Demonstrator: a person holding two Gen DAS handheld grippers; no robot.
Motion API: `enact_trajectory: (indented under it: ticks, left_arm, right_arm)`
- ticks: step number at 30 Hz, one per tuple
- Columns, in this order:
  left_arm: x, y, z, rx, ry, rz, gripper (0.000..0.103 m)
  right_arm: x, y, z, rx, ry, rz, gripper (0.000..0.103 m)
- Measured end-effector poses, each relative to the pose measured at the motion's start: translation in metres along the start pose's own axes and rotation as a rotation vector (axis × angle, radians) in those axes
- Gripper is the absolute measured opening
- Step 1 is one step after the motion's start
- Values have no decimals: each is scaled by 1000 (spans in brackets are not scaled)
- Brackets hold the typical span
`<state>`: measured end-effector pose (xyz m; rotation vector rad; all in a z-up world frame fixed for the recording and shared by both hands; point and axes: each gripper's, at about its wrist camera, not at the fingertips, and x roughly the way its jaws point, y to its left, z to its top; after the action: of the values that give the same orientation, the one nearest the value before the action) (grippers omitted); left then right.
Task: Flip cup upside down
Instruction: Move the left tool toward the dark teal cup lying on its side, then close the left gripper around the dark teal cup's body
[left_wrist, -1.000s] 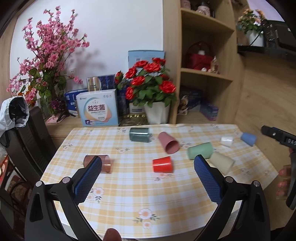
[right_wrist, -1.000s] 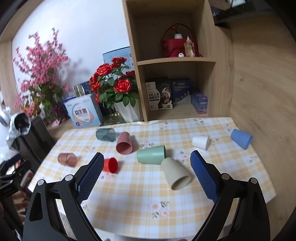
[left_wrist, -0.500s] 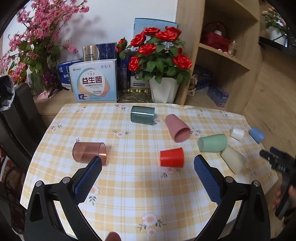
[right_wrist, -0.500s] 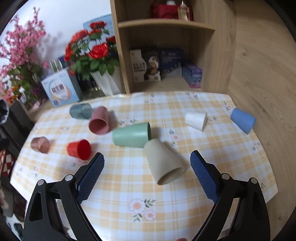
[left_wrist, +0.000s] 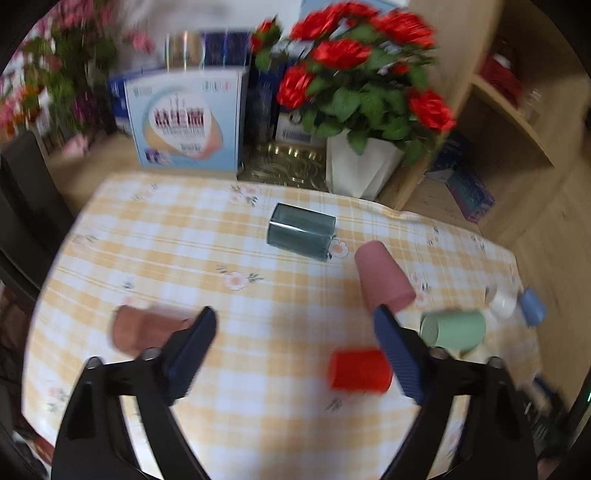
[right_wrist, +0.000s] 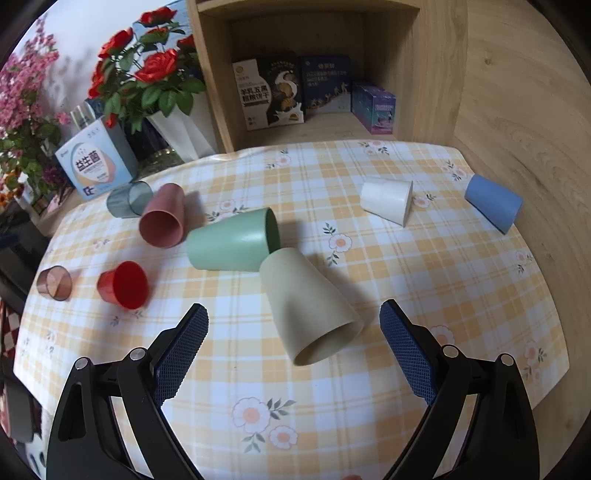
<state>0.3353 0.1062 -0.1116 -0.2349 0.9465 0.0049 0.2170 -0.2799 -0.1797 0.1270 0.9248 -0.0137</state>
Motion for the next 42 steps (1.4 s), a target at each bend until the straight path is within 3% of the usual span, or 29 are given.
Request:
enact_trajectory:
  ticks: [4, 7, 9, 14, 23, 27, 34, 39, 42]
  left_arm:
    - [68, -3, 40, -190, 111, -91, 75]
    - [102, -1, 58, -329, 137, -128, 74]
    - [131, 2, 71, -434, 150, -116, 74]
    - [175, 12, 75, -546, 198, -60, 74]
    - [216, 34, 76, -723, 220, -10, 75]
    - [230, 28, 82, -705, 230, 13, 75]
    - [237, 17, 79, -534, 263, 43, 71]
    - [223, 13, 66, -387, 238, 38, 68]
    - [206, 17, 61, -363, 224, 14, 67]
  right_arm:
    - [13, -3, 1, -5, 29, -15, 91]
    - [21, -6, 2, -8, 46, -25, 91]
    - [25, -8, 3, -10, 58, -31, 91]
    - [36, -16, 5, -6, 82, -46, 91]
    - [48, -28, 7, 4, 118, -72, 91]
    - [50, -29, 7, 8, 125, -72, 91]
    - [49, -29, 8, 19, 126, -68, 91]
    - [45, -31, 4, 41, 125, -60, 91]
    - [41, -32, 0, 57, 125, -56, 91]
